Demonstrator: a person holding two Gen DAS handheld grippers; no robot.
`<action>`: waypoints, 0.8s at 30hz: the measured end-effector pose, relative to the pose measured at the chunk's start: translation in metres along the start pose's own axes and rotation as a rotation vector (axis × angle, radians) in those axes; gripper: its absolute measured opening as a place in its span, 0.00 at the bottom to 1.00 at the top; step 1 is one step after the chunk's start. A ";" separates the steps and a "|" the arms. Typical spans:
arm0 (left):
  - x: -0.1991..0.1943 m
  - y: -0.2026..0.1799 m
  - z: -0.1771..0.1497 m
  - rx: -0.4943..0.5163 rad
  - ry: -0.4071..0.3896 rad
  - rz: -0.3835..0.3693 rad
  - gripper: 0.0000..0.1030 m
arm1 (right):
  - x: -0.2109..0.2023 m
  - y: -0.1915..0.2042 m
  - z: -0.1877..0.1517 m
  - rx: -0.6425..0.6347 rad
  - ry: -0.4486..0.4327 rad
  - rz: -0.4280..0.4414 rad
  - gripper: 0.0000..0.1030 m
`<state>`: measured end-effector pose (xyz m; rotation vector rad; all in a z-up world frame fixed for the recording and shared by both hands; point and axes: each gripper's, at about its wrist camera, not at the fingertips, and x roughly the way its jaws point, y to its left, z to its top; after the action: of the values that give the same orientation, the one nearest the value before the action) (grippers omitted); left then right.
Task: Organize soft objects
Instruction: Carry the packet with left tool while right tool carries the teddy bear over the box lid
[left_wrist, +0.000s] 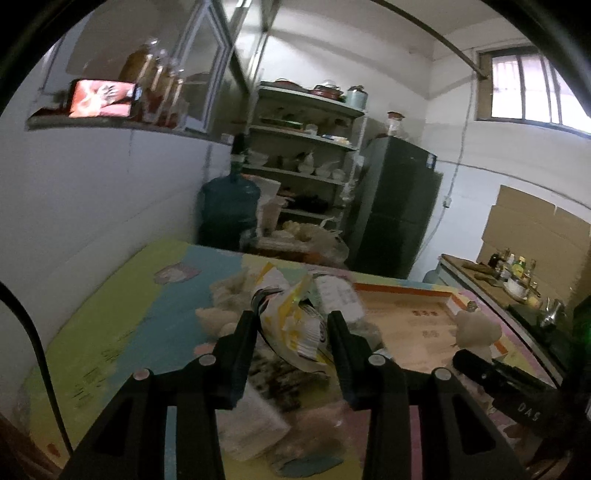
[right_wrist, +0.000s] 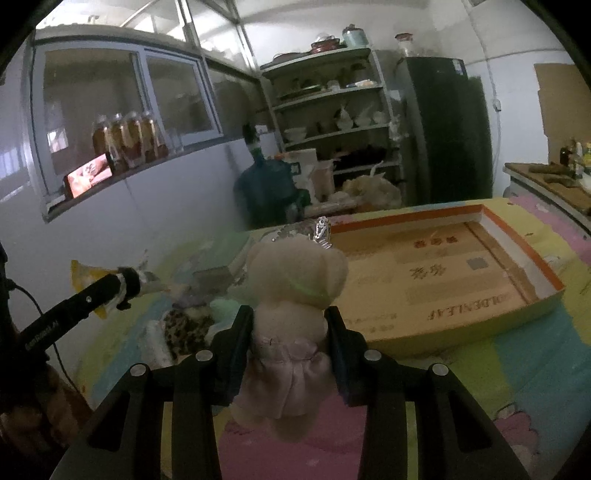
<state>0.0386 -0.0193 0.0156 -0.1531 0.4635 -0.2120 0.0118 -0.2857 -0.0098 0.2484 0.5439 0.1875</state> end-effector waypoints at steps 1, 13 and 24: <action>0.001 -0.004 0.001 0.004 -0.003 -0.008 0.39 | -0.001 -0.002 0.001 0.002 -0.005 -0.003 0.39; 0.043 -0.078 0.016 0.048 -0.002 -0.164 0.38 | -0.013 -0.053 0.027 0.028 -0.059 -0.077 0.39; 0.082 -0.149 0.018 0.077 0.022 -0.262 0.36 | -0.006 -0.113 0.054 0.028 -0.071 -0.165 0.39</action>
<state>0.0938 -0.1812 0.0255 -0.1362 0.4561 -0.4879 0.0475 -0.4052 0.0058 0.2351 0.4941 0.0109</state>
